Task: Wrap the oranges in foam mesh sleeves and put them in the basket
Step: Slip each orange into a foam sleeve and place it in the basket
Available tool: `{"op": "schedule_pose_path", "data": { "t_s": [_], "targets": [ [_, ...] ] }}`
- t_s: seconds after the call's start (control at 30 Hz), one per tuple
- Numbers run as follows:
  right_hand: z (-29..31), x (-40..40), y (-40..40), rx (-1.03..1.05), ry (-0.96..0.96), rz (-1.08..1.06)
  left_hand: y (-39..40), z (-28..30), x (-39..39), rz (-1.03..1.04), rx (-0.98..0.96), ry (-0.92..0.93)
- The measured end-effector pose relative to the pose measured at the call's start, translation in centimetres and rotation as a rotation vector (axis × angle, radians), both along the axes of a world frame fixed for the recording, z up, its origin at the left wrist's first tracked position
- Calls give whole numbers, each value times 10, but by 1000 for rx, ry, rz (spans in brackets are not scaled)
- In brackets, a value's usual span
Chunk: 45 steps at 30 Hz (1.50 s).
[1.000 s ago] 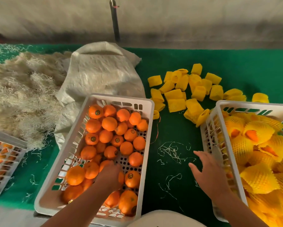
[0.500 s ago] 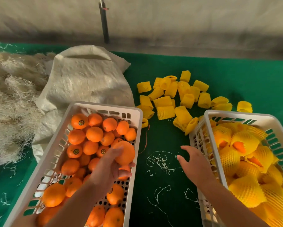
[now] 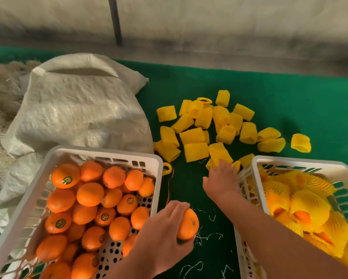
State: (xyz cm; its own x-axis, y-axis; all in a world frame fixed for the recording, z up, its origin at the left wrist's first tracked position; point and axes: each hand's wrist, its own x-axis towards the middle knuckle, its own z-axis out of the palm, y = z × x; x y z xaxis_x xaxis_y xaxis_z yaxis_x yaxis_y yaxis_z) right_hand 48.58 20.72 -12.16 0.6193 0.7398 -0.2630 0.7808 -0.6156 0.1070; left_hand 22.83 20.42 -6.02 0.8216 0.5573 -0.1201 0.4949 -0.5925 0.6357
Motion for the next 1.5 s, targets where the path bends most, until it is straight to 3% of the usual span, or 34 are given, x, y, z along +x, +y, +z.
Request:
{"op": "schedule_pose_path", "data": {
  "t_s": [0.07,0.2,0.27,0.37,0.43,0.53,0.6,0.73,0.8,0.83,0.93,1.13,1.5],
  "targets": [
    [-12,16,14,-176,-74,-9,4,-1,1,-14,-45,11],
    [-38,42,33,-345,-44,-53,13,-7,8,-88,4,51],
    [-47,51,38,-358,-41,-51,23,-7,12,-106,80,89],
    [-55,57,37,-310,-56,-29,29,-8,17,-173,-93,271],
    [-53,57,31,-250,-70,-16,27,-7,20,-168,-126,276],
    [-46,52,23,-147,-55,5,26,-7,17,-201,56,227],
    [-43,52,18,-128,-16,-5,28,3,16,-168,26,235],
    [-39,63,19,-258,100,53,24,-9,18,-135,-50,260],
    [-35,69,26,-378,114,121,24,-8,17,-170,69,192],
    [-33,70,29,-425,121,139,20,-5,15,-164,-4,216],
    [-26,69,37,-446,163,106,14,-6,17,-81,31,209],
    [-13,50,25,-239,224,83,11,-15,15,-47,29,256],
    [55,-65,-105,544,648,-10,-6,9,8,-55,195,223]
  ]
}}
